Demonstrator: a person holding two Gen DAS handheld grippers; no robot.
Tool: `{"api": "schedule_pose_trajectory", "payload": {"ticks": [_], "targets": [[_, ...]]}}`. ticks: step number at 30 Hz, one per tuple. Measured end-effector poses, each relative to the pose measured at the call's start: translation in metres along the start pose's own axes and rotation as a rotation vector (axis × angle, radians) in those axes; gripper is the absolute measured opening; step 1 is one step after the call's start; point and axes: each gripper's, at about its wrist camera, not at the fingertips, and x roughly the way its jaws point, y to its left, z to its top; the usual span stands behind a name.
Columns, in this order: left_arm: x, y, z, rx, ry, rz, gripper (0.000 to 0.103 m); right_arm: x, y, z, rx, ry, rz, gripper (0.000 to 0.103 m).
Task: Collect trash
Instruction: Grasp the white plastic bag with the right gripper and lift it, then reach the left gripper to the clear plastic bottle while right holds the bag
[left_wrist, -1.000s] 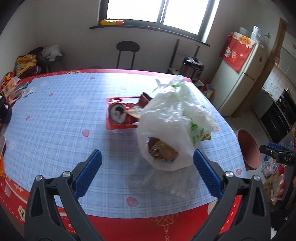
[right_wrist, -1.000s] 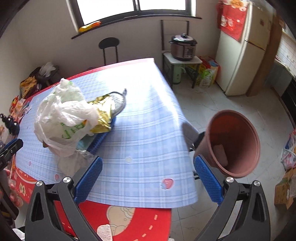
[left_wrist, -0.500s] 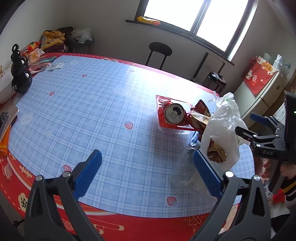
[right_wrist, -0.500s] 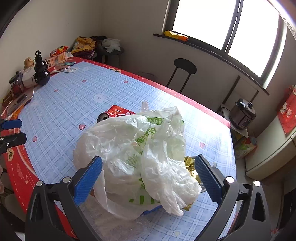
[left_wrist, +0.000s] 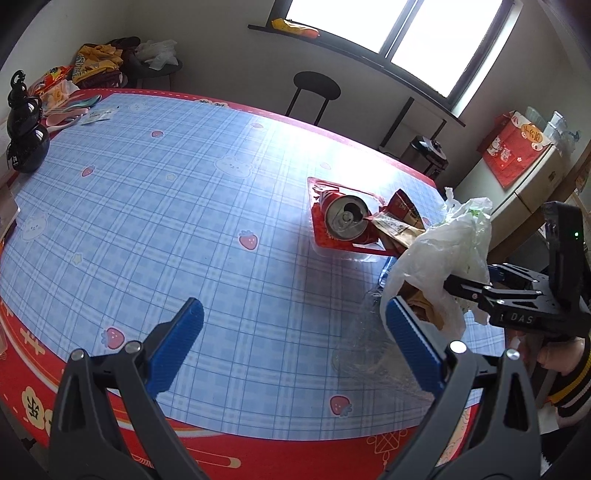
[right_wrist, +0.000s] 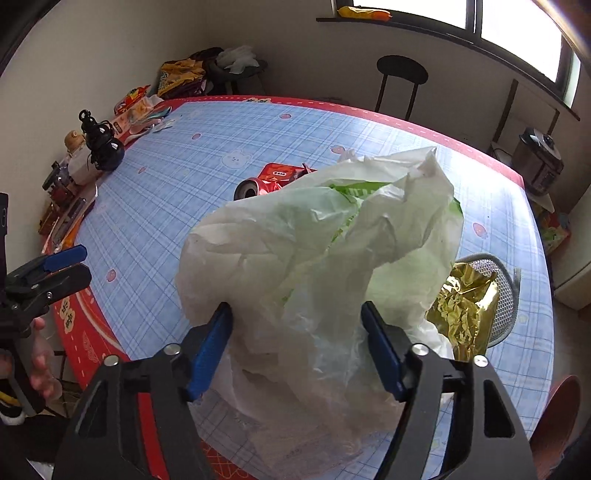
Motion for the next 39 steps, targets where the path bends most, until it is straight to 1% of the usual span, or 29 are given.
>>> {"api": "schedule_pose_trajectory", "payload": {"ticks": [1, 2, 3, 4, 5, 8, 10, 15, 19, 22, 24, 27, 30, 33, 37, 39], "targets": [[0.002, -0.002, 0.0, 0.004, 0.004, -0.004, 0.097, -0.003, 0.0, -0.002, 0.0, -0.006, 0.009, 0.048], [0.003, -0.005, -0.001, 0.009, 0.009, -0.008, 0.097, -0.007, 0.0, -0.004, 0.002, -0.015, 0.007, 0.038], [0.005, -0.008, -0.001, 0.013, 0.013, -0.012, 0.097, -0.012, 0.0, -0.006, 0.006, -0.026, 0.008, 0.035], [0.006, -0.01, -0.002, 0.017, 0.016, -0.016, 0.097, -0.018, -0.001, -0.007, 0.012, -0.043, 0.011, 0.025], [0.007, -0.013, -0.002, 0.021, 0.02, -0.021, 0.097, -0.025, -0.002, -0.009, 0.021, -0.064, 0.017, 0.019], [0.01, -0.02, -0.003, 0.033, 0.031, -0.033, 0.097, -0.046, -0.006, -0.013, 0.048, -0.125, 0.037, 0.015], [0.012, -0.026, -0.006, 0.045, 0.039, -0.044, 0.097, -0.06, -0.008, -0.014, 0.06, -0.164, 0.035, 0.014], [0.011, -0.044, -0.012, 0.09, 0.047, -0.076, 0.097, -0.102, -0.018, -0.025, 0.116, -0.279, -0.009, 0.014], [0.011, -0.056, -0.012, 0.113, 0.053, -0.088, 0.097, -0.129, -0.043, -0.044, 0.205, -0.329, -0.132, 0.014], [0.014, -0.068, -0.012, 0.134, 0.06, -0.101, 0.097, -0.145, -0.064, -0.063, 0.276, -0.35, -0.22, 0.014], [0.017, -0.077, -0.014, 0.153, 0.069, -0.113, 0.096, -0.152, -0.072, -0.076, 0.301, -0.351, -0.247, 0.014], [0.024, -0.092, -0.021, 0.193, 0.091, -0.136, 0.096, -0.156, -0.082, -0.095, 0.34, -0.338, -0.254, 0.014], [0.041, -0.102, -0.033, 0.208, 0.155, -0.146, 0.097, -0.154, -0.088, -0.111, 0.379, -0.323, -0.25, 0.014], [0.057, -0.102, -0.044, 0.183, 0.209, -0.151, 0.097, -0.152, -0.09, -0.123, 0.402, -0.311, -0.25, 0.014], [0.061, -0.087, -0.037, 0.124, 0.184, -0.174, 0.096, -0.154, -0.099, -0.137, 0.431, -0.298, -0.259, 0.014], [0.065, -0.082, -0.035, 0.134, 0.19, -0.207, 0.096, -0.153, -0.103, -0.142, 0.452, -0.289, -0.257, 0.014]]}}
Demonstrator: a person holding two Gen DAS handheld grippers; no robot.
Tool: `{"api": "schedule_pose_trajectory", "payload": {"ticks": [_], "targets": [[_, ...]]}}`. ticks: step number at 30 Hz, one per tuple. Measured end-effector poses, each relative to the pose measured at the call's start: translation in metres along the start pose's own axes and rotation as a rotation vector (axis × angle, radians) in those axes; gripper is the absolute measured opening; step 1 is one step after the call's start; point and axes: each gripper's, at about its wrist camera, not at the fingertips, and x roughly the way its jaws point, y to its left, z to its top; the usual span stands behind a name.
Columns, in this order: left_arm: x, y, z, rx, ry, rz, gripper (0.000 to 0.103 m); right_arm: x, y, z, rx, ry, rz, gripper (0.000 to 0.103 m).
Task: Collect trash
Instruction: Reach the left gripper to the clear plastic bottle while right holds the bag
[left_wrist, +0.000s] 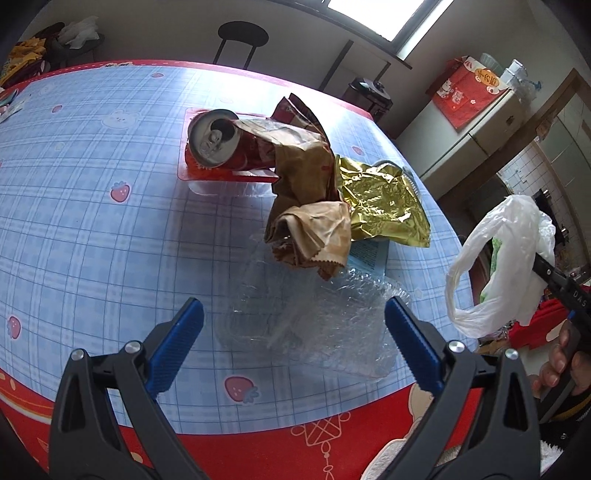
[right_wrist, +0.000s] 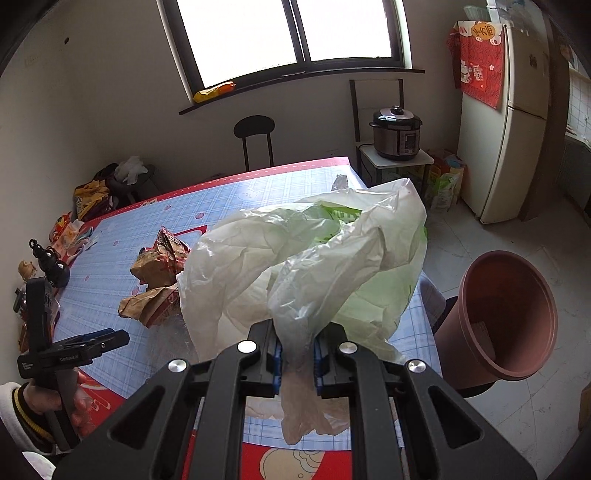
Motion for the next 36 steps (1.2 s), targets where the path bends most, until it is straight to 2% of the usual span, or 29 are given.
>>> {"api": "schedule_pose_trajectory", "payload": {"ticks": [5, 10, 13, 20, 23, 27, 31, 33, 36], "targets": [[0.013, 0.011, -0.002, 0.056, 0.041, 0.009, 0.096, 0.005, 0.003, -0.006, -0.01, 0.031, 0.001, 0.014], [0.024, 0.019, -0.001, 0.047, 0.084, -0.102, 0.096, 0.018, 0.014, -0.012, -0.032, 0.095, 0.008, 0.014], [0.037, 0.021, 0.002, 0.081, 0.109, -0.091, 0.096, 0.03, 0.026, -0.022, -0.052, 0.155, 0.006, 0.014], [0.05, 0.03, 0.001, 0.068, 0.131, -0.103, 0.096, 0.044, 0.045, -0.042, -0.102, 0.239, -0.022, 0.014], [0.049, 0.037, -0.008, 0.024, 0.145, -0.112, 0.096, 0.048, 0.048, -0.045, -0.097, 0.258, -0.026, 0.014], [0.05, 0.046, -0.025, -0.143, 0.199, -0.201, 0.095, 0.058, 0.052, -0.049, -0.11, 0.288, -0.021, 0.014], [0.058, 0.048, -0.036, -0.295, 0.245, -0.276, 0.089, 0.066, 0.059, -0.05, -0.139, 0.303, -0.005, 0.014], [0.059, 0.045, -0.035, -0.318, 0.232, -0.267, 0.088, 0.068, 0.061, -0.049, -0.156, 0.305, 0.006, 0.014], [0.052, 0.043, -0.028, -0.299, 0.176, -0.202, 0.088, 0.069, 0.06, -0.049, -0.172, 0.311, 0.022, 0.014]]}}
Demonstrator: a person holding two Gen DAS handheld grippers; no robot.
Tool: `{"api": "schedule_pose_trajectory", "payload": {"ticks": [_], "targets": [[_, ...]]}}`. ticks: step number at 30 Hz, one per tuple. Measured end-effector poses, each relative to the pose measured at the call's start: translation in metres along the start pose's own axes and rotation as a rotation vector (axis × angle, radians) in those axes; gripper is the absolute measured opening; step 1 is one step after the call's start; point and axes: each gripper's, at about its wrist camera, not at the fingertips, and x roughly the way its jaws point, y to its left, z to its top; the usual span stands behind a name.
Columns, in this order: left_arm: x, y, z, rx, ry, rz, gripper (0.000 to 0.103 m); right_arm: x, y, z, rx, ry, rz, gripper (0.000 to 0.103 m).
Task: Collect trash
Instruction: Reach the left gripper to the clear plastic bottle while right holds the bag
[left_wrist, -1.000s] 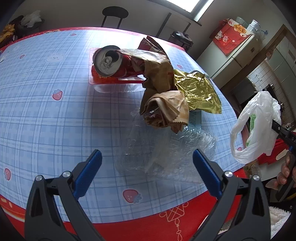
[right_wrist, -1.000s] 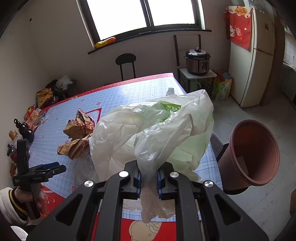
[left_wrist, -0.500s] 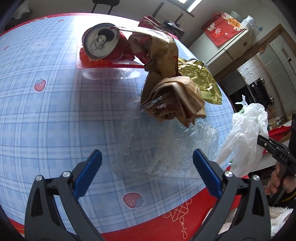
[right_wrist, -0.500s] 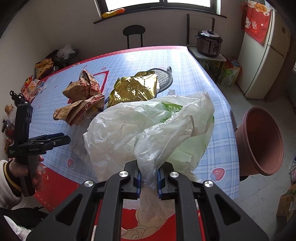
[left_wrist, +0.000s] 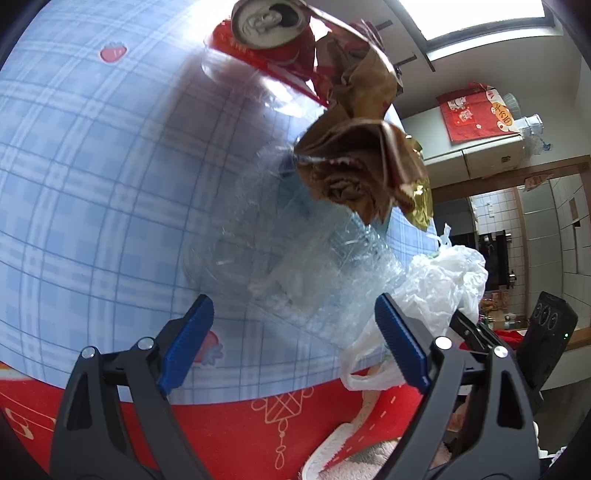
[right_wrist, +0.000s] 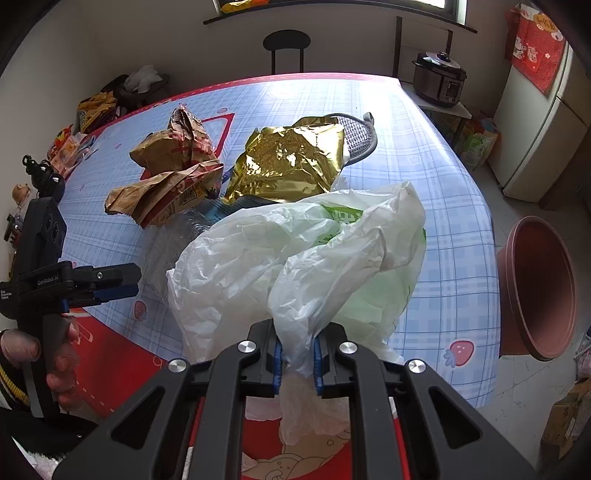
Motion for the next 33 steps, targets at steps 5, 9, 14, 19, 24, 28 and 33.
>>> {"api": "schedule_pose_trajectory", "payload": {"ticks": [5, 9, 14, 19, 24, 28, 33], "targets": [[-0.009, 0.003, 0.024, 0.064, -0.036, 0.078, 0.088, 0.005, 0.0, -0.003, -0.016, 0.024, 0.02, 0.014], [0.0, 0.003, 0.05, 0.146, -0.003, 0.114, 0.088, 0.013, 0.006, -0.007, -0.034, 0.052, 0.013, 0.014], [0.016, -0.003, 0.073, 0.24, 0.047, 0.082, 0.088, 0.026, 0.021, -0.01, -0.069, 0.086, -0.019, 0.014], [0.029, -0.009, 0.092, 0.322, 0.082, 0.061, 0.088, 0.039, 0.029, -0.01, -0.073, 0.113, -0.051, 0.014], [0.038, -0.012, 0.109, 0.375, 0.132, 0.002, 0.088, 0.05, 0.034, -0.009, -0.061, 0.129, -0.077, 0.014], [0.044, -0.017, 0.116, 0.417, 0.161, -0.014, 0.088, 0.057, 0.037, -0.01, -0.063, 0.144, -0.091, 0.014], [0.056, -0.029, 0.121, 0.413, 0.223, -0.084, 0.086, 0.062, 0.042, -0.01, -0.069, 0.153, -0.098, 0.014]]}}
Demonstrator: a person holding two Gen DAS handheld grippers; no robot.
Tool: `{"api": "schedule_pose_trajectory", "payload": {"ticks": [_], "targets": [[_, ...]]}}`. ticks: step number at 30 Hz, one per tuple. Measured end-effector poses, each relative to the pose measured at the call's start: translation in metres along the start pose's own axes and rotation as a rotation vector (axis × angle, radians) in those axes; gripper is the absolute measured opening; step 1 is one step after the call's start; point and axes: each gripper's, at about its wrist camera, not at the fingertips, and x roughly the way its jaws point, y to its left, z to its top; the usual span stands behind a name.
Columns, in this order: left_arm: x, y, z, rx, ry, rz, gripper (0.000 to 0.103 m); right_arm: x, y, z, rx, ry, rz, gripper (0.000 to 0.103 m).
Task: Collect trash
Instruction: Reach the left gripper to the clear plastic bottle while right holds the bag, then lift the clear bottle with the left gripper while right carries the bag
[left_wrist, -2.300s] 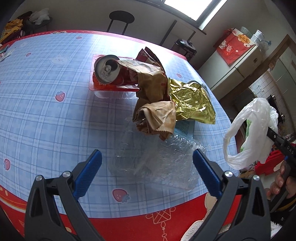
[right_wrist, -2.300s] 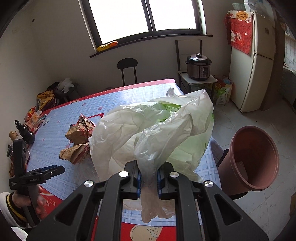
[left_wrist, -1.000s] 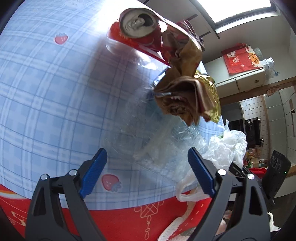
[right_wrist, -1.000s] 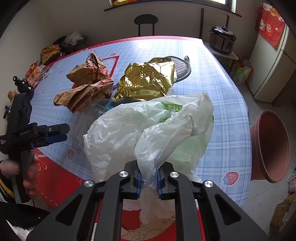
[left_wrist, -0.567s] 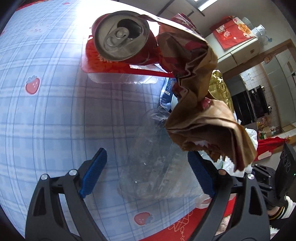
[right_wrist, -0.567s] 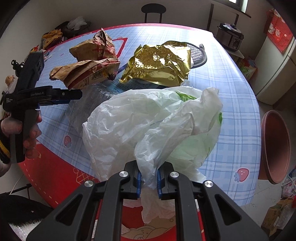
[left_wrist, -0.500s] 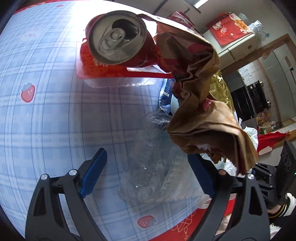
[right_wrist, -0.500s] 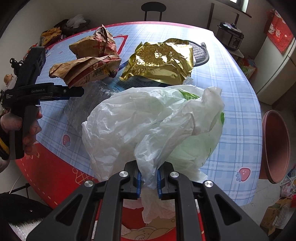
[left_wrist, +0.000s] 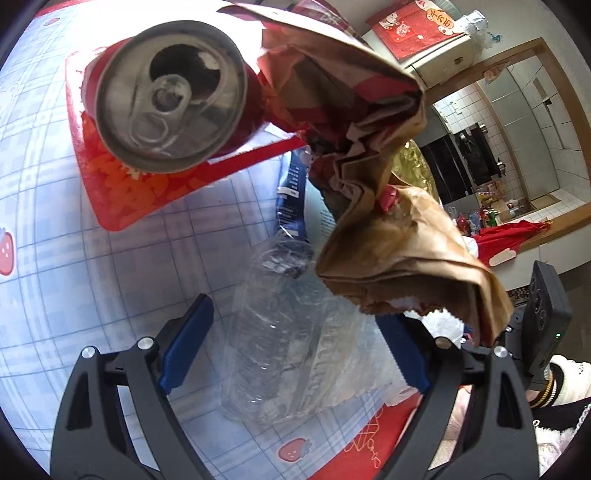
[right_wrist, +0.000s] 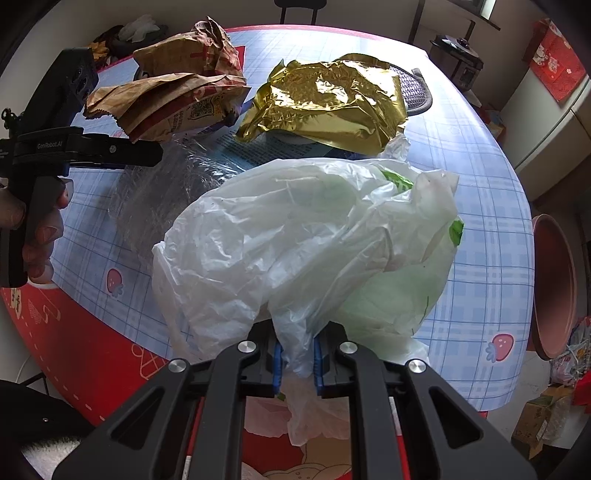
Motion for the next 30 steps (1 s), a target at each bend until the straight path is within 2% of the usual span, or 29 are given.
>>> {"api": "schedule_pose_trajectory", "payload": {"ticks": [1, 3, 6, 14, 17, 19, 20, 24, 27, 29, 30], "targets": [[0.003, -0.001, 0.002, 0.003, 0.015, -0.018, 0.085, 0.001, 0.001, 0.0, -0.001, 0.002, -0.001, 0.014], [0.006, -0.008, -0.004, 0.021, 0.017, -0.009, 0.085, 0.002, 0.002, 0.001, -0.004, 0.004, -0.002, 0.014], [0.003, -0.002, -0.011, -0.037, 0.01, -0.067, 0.084, 0.002, 0.003, 0.001, -0.007, 0.004, 0.0, 0.014], [-0.003, 0.007, -0.046, -0.092, 0.008, -0.123, 0.071, 0.003, 0.004, 0.0, -0.022, -0.003, 0.009, 0.014], [0.004, -0.004, -0.052, -0.072, 0.039, -0.133, 0.068, 0.003, 0.005, 0.0, -0.034, -0.003, 0.01, 0.014], [0.006, -0.016, -0.056, -0.022, 0.061, -0.125, 0.066, 0.004, 0.006, -0.001, -0.039, -0.001, 0.009, 0.014], [0.006, -0.021, -0.059, -0.001, 0.063, -0.121, 0.059, 0.004, 0.008, -0.001, -0.041, -0.001, 0.012, 0.014], [-0.003, -0.026, -0.067, -0.014, 0.026, -0.125, 0.053, 0.0, 0.005, -0.001, -0.038, -0.006, 0.029, 0.014], [-0.017, -0.03, -0.086, -0.023, -0.026, -0.123, 0.044, -0.01, -0.001, 0.0, -0.031, -0.029, 0.045, 0.014], [-0.021, -0.047, -0.104, -0.016, -0.064, -0.137, 0.029, -0.019, -0.005, -0.001, -0.025, -0.058, 0.051, 0.014], [-0.026, -0.056, -0.109, -0.008, -0.087, -0.135, 0.025, -0.025, -0.008, -0.001, -0.019, -0.076, 0.055, 0.014]]}}
